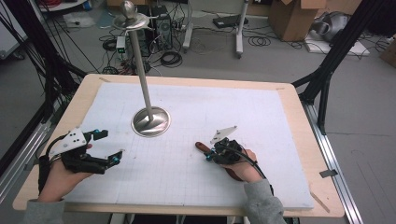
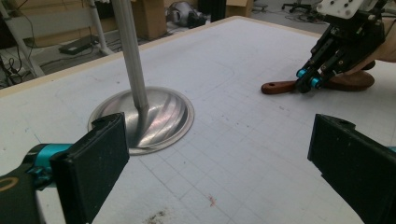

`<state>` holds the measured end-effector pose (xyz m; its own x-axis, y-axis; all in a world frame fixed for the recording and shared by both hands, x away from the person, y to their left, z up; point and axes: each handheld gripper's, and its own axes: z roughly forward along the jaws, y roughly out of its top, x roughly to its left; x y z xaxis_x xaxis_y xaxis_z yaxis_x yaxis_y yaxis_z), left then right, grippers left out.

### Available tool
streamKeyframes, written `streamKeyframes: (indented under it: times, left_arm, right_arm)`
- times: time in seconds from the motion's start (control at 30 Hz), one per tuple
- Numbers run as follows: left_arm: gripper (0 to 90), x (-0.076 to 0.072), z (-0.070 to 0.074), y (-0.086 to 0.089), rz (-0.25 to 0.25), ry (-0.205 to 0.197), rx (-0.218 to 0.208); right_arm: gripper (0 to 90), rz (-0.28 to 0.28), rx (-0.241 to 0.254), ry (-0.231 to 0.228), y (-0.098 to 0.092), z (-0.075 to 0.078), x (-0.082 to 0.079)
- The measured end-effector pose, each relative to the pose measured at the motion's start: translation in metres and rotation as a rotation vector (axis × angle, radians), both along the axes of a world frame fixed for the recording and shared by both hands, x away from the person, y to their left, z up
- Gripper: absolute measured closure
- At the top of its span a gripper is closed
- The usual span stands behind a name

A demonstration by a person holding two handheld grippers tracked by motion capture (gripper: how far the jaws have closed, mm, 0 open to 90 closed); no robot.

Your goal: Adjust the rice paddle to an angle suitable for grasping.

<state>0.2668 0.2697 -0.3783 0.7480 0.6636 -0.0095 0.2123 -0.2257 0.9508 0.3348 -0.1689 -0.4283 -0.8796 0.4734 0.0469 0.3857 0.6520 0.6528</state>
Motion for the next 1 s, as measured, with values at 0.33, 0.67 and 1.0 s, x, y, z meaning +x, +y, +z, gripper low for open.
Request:
streamKeyframes:
  times: [0.33,0.67,1.0]
  left_arm:
    - [5.8,0.0,0.001,0.001,0.002,-0.001,-0.004]
    - [5.9,0.001,0.002,0.002,0.0,-0.005,-0.007]
    - [5.8,0.002,0.0,0.001,0.0,0.0,-0.003]
  right_arm:
    - [66.1,-0.001,0.013,-0.043,-0.004,0.017,-0.006]
    - [42.1,-0.042,0.062,-0.049,-0.017,0.027,-0.005]
    - [15.7,-0.053,0.087,-0.027,-0.034,0.033,-0.004]
